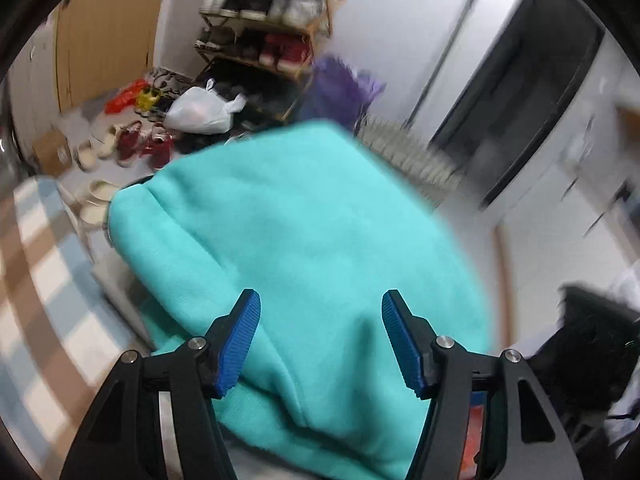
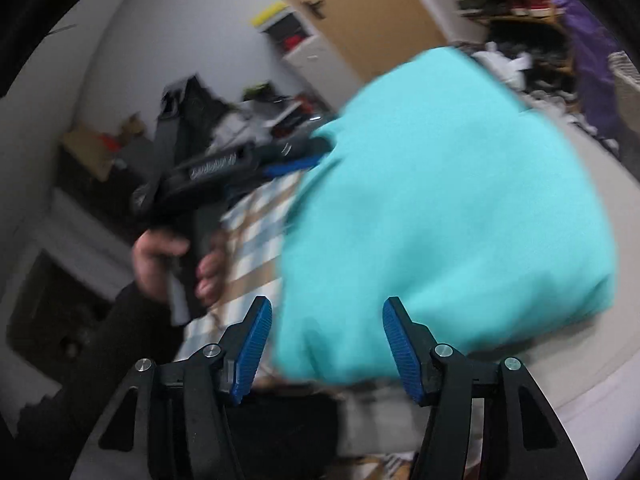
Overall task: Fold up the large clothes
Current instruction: 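Carry the hoodie bundle onto the grey bench and open both tools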
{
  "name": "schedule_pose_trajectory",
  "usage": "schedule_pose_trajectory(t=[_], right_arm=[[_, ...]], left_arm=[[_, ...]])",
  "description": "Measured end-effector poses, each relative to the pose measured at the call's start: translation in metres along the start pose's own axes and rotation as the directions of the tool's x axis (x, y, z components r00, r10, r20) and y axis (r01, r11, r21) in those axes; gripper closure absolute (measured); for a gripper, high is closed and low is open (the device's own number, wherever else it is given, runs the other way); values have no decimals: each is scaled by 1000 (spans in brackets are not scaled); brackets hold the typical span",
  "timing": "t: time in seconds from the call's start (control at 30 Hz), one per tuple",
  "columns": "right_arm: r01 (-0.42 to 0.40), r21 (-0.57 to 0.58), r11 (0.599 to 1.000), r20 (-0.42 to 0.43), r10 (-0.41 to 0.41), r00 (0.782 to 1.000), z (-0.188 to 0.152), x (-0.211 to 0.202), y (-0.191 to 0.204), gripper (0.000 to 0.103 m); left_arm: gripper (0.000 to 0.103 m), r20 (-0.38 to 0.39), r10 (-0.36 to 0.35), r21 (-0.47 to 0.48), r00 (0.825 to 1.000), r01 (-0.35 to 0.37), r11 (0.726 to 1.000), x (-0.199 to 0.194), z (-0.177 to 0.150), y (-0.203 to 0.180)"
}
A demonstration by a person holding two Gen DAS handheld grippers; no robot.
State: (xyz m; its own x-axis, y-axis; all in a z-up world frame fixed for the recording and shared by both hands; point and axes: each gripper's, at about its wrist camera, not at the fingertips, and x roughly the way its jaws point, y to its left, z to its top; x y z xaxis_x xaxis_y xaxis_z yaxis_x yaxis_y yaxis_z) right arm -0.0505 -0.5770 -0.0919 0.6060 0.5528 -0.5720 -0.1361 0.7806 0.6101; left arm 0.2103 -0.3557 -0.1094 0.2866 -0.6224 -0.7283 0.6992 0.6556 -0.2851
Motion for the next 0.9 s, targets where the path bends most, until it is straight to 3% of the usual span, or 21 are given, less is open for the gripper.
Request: schedule_pose_trajectory(t=[0.03, 0.1, 0.2, 0.37, 0.47, 0.57, 0.6, 0.67, 0.7, 0.73, 0.83, 0.9], right_arm=[[20, 11, 1000, -18, -20, 1000, -3, 8, -3, 44], [68, 106, 992, -97, -58, 994, -10, 38, -26, 46], [23, 184, 983, -50, -14, 999, -14, 48, -44, 48], [116, 136, 984, -49, -110, 993, -19, 42, -22, 49], [62, 61, 996, 3, -62, 998, -20, 22, 8, 46], [73, 41, 997, -24, -72, 997, -28, 33, 14, 39], [96, 78, 992, -55, -92, 994, -32, 46, 6, 39], [113, 161, 980, -103, -97, 990, -38, 66, -13, 38], [94, 181, 979, -48, -86, 995, -38, 63, -19, 39], [95, 198, 975, -56, -86, 995, -39, 64, -20, 39], [66, 218, 974, -20, -63, 998, -52, 47, -9, 39], [133, 143, 981, 75, -145, 987, -59, 22, 16, 39]], left_arm=[[45, -38, 34, 8, 999, -34, 999, 10, -6, -1], [40, -33, -2, -58, 999, 0, 998, 19, -13, 10], [34, -17, -56, -180, 998, 52, 982, 25, -16, 27], [36, 5, -22, -175, 1000, 22, 984, 3, -9, 17], [35, 70, -57, -150, 996, 67, 986, -13, -12, 9], [33, -75, -43, -126, 996, 33, 991, 26, -20, 9], [26, -83, -51, -149, 995, 38, 988, 35, -23, 15], [25, -52, -107, -219, 993, 93, 971, 39, -25, 27], [25, -42, -114, -235, 993, 101, 967, 35, -26, 27], [25, -34, -109, -240, 993, 98, 966, 31, -26, 25], [25, 34, -18, -189, 999, 24, 982, -5, -28, 8], [25, 142, 5, -170, 990, 19, 985, -42, -37, -7]])
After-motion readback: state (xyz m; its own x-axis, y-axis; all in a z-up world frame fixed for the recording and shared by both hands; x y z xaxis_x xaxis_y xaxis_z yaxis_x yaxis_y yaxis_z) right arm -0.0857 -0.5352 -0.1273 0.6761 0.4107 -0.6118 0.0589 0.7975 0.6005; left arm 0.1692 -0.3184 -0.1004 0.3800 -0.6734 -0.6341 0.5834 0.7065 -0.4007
